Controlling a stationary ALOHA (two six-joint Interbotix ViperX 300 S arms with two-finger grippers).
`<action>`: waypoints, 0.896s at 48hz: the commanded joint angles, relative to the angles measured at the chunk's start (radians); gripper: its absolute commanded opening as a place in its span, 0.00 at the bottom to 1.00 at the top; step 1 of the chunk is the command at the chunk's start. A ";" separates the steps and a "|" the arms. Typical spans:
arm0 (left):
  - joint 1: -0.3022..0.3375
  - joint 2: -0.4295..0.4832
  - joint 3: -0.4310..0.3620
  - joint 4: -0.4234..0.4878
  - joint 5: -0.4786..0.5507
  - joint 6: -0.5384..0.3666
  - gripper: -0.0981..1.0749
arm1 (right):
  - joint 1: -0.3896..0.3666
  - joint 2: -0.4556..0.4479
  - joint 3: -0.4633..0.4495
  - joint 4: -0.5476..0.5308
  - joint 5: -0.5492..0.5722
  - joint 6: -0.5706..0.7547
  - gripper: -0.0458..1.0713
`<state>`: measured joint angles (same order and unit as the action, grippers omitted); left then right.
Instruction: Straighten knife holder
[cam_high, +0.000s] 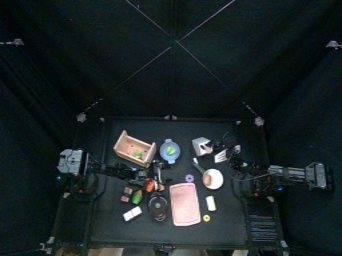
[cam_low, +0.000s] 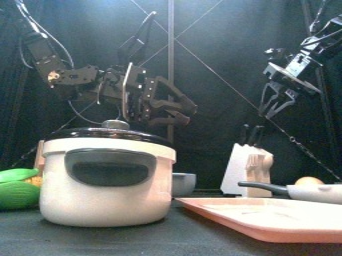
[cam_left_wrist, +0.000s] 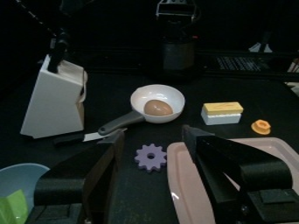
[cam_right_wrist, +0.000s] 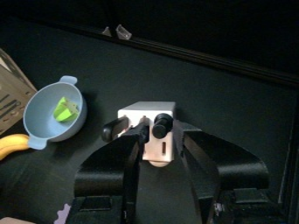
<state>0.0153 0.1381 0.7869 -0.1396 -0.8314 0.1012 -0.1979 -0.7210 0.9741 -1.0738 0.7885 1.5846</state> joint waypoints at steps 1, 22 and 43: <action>0.003 -0.018 -0.006 0.000 -0.009 -0.002 0.86 | 0.002 -0.006 -0.020 0.009 -0.002 -0.003 0.69; -0.008 -0.034 0.011 0.000 -0.009 -0.002 0.86 | 0.002 -0.026 0.015 0.192 0.021 -0.052 0.68; -0.048 -0.052 0.021 -0.138 -0.009 -0.002 0.81 | -0.086 0.044 0.069 0.195 -0.044 -0.052 0.60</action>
<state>-0.0291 0.1120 0.8161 -0.2362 -0.8330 0.0982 -0.2684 -0.6811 1.0446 -0.8759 0.7670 1.5340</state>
